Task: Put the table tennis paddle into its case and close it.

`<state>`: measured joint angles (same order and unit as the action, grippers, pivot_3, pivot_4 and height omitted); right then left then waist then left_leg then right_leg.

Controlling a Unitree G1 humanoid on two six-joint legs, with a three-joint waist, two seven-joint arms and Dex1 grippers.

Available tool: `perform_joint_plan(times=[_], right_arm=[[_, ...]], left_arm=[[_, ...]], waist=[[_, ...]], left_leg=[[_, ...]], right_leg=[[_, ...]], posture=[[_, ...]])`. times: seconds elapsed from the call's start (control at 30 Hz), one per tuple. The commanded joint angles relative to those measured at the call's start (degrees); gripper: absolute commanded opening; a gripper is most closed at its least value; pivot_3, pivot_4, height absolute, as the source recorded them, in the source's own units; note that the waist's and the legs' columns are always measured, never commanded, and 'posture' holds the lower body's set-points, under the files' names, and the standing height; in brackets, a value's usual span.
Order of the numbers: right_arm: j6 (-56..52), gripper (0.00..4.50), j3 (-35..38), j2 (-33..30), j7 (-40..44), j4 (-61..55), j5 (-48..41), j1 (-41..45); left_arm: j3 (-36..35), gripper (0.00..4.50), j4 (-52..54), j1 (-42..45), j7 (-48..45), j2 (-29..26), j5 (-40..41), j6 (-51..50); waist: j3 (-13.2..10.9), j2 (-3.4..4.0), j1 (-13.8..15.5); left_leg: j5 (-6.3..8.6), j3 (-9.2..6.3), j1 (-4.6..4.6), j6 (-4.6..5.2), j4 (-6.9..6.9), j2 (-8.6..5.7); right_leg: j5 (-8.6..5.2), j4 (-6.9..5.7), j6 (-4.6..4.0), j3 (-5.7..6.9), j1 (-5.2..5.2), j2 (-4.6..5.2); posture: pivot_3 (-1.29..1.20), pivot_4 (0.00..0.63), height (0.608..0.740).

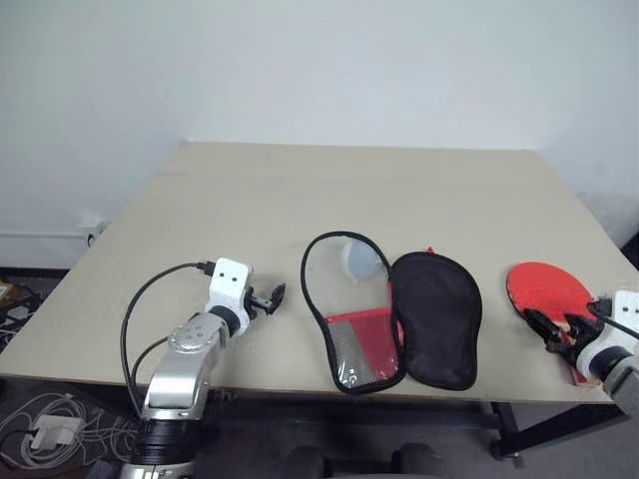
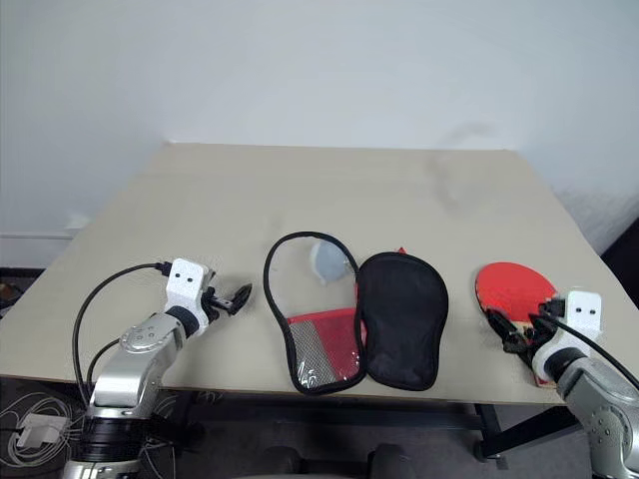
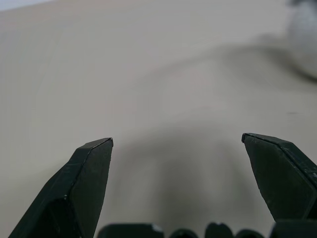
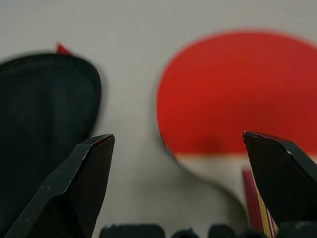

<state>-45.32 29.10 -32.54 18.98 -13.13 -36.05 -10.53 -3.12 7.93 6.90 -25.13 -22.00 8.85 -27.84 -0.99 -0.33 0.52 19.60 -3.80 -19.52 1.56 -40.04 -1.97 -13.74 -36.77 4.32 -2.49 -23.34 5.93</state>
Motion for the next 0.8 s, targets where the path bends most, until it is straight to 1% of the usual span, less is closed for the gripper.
perform_joint_plan(times=[0.03,0.23,0.37,0.43,0.67,0.73,0.8], right_arm=[[-1.0,4.48,4.5,-1.7,-0.2,-1.1,-0.8,0.1],[-2.3,4.48,7.7,-2.2,-0.4,0.3,0.1,-0.9],[-3.8,4.48,5.3,-3.3,0.8,2.8,2.1,-2.8],[-4.1,4.48,4.6,-3.1,1.8,3.5,1.8,-2.9],[-2.6,4.48,2.2,-2.7,0.9,8.0,4.9,0.9],[-2.1,4.09,1.2,-2.9,0.7,9.6,6.3,2.2],[-1.5,3.54,1.0,-2.8,1.4,9.8,6.8,2.8]], left_arm=[[0.6,4.5,2.3,3.7,-4.4,-1.8,2.1,1.7],[3.6,4.5,0.0,5.9,-7.4,-1.9,1.0,4.2],[5.3,4.5,-1.4,6.7,-8.1,-1.2,0.9,5.4],[5.7,4.5,-2.8,7.2,-8.3,-1.1,0.6,6.2],[4.9,4.5,-7.9,9.8,-7.5,-0.9,0.6,7.8],[5.1,4.5,-8.2,9.7,-7.4,-1.0,0.4,8.4],[5.2,4.5,-8.1,9.6,-7.2,-1.0,0.4,8.7]], waist=[[0.0,0.04,0.0],[0.0,0.06,0.0],[0.0,0.06,0.0],[0.0,0.06,0.0],[0.0,0.05,-0.1],[0.0,-0.02,-0.3],[0.0,-0.24,-0.4]], left_leg=[[0.0,0.0,0.0,0.0,0.0,0.0],[-0.01,0.01,0.02,-0.02,-0.01,0.0],[0.0,0.0,0.02,0.01,0.0,0.0],[0.0,0.01,0.02,0.01,-0.01,0.0],[-0.01,0.01,0.07,-0.01,-0.02,0.01],[-0.04,0.0,0.08,-0.06,-0.02,0.01],[-0.03,0.01,0.09,-0.05,-0.02,0.02]], right_leg=[[0.0,0.0,0.0,0.02,0.0,0.0],[0.0,0.04,0.01,0.02,0.07,-0.01],[-0.01,0.04,0.01,0.02,0.07,-0.01],[-0.01,0.05,0.01,0.03,0.08,-0.01],[-0.01,0.05,0.01,0.0,0.11,-0.02],[-0.01,0.06,0.01,0.0,0.13,-0.02],[0.0,0.06,0.01,0.0,0.15,-0.02]], posture=[[0.0,0.0,0.716],[0.0,0.0,0.716],[0.0,0.0,0.716],[0.0,0.0,0.716],[0.0,0.0,0.716],[0.0,0.0,0.716],[0.0,0.0,0.716]])
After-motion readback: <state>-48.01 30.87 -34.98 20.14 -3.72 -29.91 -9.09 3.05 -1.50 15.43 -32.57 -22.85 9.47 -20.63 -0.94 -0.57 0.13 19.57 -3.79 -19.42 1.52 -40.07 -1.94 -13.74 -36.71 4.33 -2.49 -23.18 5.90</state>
